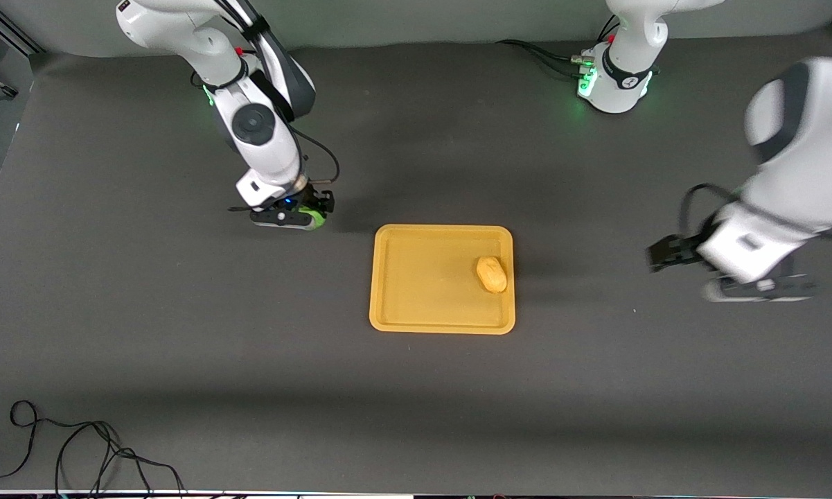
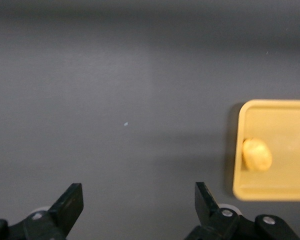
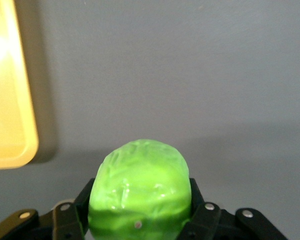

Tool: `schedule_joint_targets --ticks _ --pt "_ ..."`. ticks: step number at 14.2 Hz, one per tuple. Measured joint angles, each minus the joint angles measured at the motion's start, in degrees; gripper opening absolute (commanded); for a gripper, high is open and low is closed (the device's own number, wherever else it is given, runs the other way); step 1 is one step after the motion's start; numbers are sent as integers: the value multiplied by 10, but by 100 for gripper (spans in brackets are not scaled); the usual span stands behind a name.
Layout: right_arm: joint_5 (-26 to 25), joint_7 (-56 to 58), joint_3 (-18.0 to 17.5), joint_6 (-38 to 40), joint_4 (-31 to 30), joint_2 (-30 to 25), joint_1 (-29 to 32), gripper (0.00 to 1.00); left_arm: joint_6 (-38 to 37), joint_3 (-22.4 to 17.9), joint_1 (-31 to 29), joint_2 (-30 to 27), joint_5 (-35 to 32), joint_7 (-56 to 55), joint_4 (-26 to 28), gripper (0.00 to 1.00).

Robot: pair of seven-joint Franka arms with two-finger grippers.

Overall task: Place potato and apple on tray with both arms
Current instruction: 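Carry the green apple over the tray with the right gripper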

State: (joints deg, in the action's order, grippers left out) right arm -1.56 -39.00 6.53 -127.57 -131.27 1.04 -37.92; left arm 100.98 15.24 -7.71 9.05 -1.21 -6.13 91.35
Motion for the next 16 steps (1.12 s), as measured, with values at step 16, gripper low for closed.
schedule_joint_targets --ticks 16 --pt "35 -6 2 301 582 236 -9 45 -9 -3 -37 -58 1 69 56 99"
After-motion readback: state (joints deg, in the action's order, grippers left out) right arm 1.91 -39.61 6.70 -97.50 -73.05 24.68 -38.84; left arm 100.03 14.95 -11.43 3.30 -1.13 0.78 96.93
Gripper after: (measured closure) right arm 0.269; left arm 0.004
